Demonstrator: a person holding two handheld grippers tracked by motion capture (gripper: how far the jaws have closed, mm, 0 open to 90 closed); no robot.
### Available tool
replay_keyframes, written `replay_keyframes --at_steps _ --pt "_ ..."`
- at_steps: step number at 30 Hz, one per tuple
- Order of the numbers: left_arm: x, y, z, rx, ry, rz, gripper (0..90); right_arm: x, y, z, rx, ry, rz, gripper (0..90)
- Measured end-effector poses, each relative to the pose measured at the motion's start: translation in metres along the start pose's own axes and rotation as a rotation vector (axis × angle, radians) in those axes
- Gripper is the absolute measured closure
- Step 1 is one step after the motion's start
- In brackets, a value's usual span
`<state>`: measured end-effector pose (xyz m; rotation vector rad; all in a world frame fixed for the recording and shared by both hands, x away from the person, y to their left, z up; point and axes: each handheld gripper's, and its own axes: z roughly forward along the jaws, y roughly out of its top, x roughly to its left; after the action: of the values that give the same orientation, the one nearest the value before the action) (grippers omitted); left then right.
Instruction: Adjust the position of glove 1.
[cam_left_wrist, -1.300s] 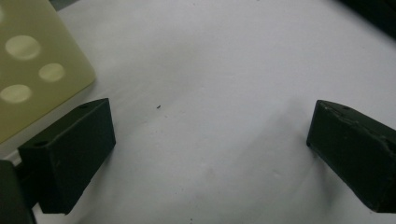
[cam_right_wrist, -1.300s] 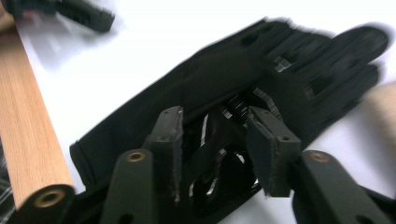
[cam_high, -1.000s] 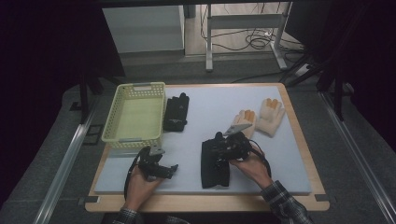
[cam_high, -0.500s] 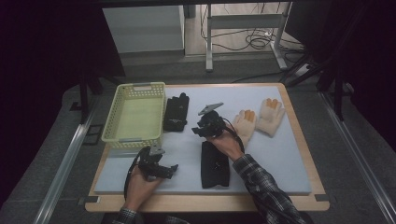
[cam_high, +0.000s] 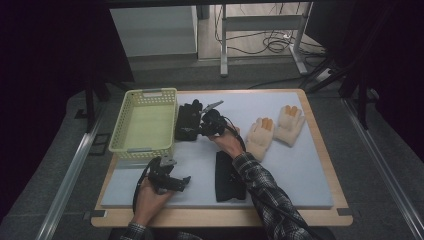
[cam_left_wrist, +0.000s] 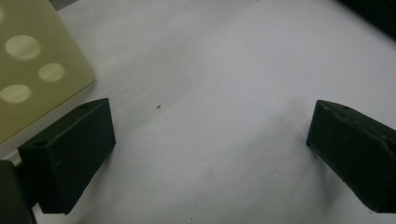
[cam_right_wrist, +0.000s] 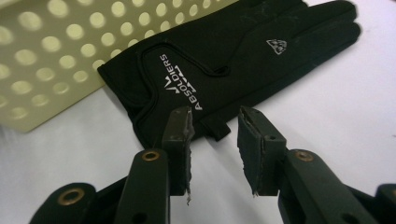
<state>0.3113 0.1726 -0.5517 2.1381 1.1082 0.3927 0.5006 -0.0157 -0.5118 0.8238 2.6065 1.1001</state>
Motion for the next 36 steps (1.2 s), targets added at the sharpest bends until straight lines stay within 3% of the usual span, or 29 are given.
replay_keyframes --at_steps 5,7,9,15,22,29,34,36 --pt "0.000 0.000 0.000 -0.001 0.000 0.000 1.1 0.000 -0.002 0.017 0.034 0.010 -0.007 62.9" --pt "0.000 0.000 0.000 -0.001 0.000 0.000 1.1 0.000 -0.004 0.022 0.042 0.012 -0.010 71.0" --pt "0.000 0.000 0.000 0.001 0.000 0.000 1.1 0.000 -0.004 0.023 0.036 0.029 0.018 76.5" --pt "0.000 0.000 0.000 0.001 0.000 0.001 1.1 0.002 -0.003 0.020 0.046 0.007 0.019 78.8" --pt "0.000 0.000 0.000 0.005 0.001 0.004 1.1 0.007 -0.004 -0.016 0.018 0.007 0.010 79.3" --pt "0.000 0.000 0.000 0.007 0.001 0.007 1.1 0.022 -0.029 -0.059 0.032 0.028 -0.026 79.6" --pt "0.000 0.000 0.000 0.008 0.002 0.005 1.1 0.027 -0.052 -0.069 0.062 0.048 -0.018 77.8" --pt "0.000 0.000 0.000 0.008 0.002 0.005 1.1 0.026 -0.053 -0.072 0.042 0.036 -0.024 70.5"
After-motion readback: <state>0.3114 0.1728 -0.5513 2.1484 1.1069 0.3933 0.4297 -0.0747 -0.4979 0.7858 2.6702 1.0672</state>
